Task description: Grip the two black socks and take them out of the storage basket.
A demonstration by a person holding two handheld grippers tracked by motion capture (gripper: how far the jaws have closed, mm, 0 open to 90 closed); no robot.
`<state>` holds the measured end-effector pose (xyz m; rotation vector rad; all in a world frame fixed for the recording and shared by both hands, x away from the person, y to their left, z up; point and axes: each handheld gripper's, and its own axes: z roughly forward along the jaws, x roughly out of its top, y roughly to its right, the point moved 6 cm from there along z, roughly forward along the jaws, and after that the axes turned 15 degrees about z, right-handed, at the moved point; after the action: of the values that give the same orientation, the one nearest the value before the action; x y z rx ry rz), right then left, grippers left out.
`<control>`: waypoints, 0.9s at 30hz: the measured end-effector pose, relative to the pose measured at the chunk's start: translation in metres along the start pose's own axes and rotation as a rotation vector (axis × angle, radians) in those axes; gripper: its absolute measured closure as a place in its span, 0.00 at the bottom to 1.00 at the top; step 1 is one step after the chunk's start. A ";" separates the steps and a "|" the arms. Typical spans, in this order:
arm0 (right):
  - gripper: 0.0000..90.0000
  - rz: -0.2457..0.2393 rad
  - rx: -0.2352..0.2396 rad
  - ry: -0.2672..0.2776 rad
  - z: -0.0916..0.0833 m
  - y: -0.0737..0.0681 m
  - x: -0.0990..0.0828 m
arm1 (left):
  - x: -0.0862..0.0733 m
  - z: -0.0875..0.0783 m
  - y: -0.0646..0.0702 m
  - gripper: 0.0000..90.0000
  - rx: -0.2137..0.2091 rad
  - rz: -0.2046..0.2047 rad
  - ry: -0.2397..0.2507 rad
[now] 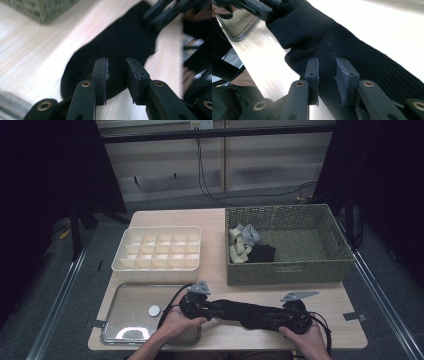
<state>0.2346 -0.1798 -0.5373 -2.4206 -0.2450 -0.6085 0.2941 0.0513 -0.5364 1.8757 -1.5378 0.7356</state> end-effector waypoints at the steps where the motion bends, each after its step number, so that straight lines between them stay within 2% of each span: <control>1: 0.80 -0.005 -0.006 -0.001 0.000 0.001 0.000 | -0.003 0.002 -0.001 0.75 0.006 0.003 -0.011; 4: 0.79 -0.013 -0.033 0.009 -0.003 0.005 0.001 | -0.004 0.000 -0.003 0.75 0.019 0.000 -0.014; 5: 0.79 -0.008 -0.046 0.016 -0.005 0.008 0.001 | -0.005 -0.003 -0.004 0.76 0.028 -0.003 -0.029; 9: 0.80 0.004 -0.073 0.036 -0.010 0.017 0.004 | -0.008 -0.006 0.000 0.76 0.011 0.000 -0.028; 10: 0.81 0.007 -0.072 0.041 -0.010 0.018 0.004 | -0.010 -0.008 0.003 0.76 0.004 0.009 -0.045; 12: 0.81 0.010 -0.080 0.048 -0.010 0.021 0.006 | -0.010 -0.008 0.006 0.76 0.000 0.008 -0.032; 14: 0.80 0.016 -0.081 0.055 -0.010 0.022 0.008 | -0.011 -0.010 0.008 0.76 0.002 0.011 -0.046; 15: 0.80 0.018 -0.079 0.055 -0.010 0.022 0.008 | -0.011 -0.010 0.009 0.75 0.001 0.000 -0.030; 16: 0.78 0.020 -0.081 0.056 -0.010 0.022 0.008 | -0.011 -0.011 0.009 0.74 0.003 0.010 -0.043; 19: 0.76 0.026 -0.073 0.060 -0.009 0.021 0.008 | -0.009 -0.015 0.005 0.76 0.017 -0.006 0.006; 21: 0.75 0.033 -0.063 0.061 -0.010 0.021 0.008 | -0.007 -0.019 0.001 0.80 0.036 -0.015 0.019; 24: 0.75 0.033 -0.060 0.063 -0.010 0.022 0.008 | -0.010 -0.020 -0.007 0.78 0.068 -0.031 0.008; 27: 0.76 0.026 -0.062 0.062 -0.010 0.022 0.007 | -0.015 -0.014 -0.011 0.74 0.079 -0.037 -0.009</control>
<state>0.2442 -0.2032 -0.5383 -2.4554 -0.1706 -0.6875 0.3015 0.0736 -0.5394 1.9624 -1.4960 0.7828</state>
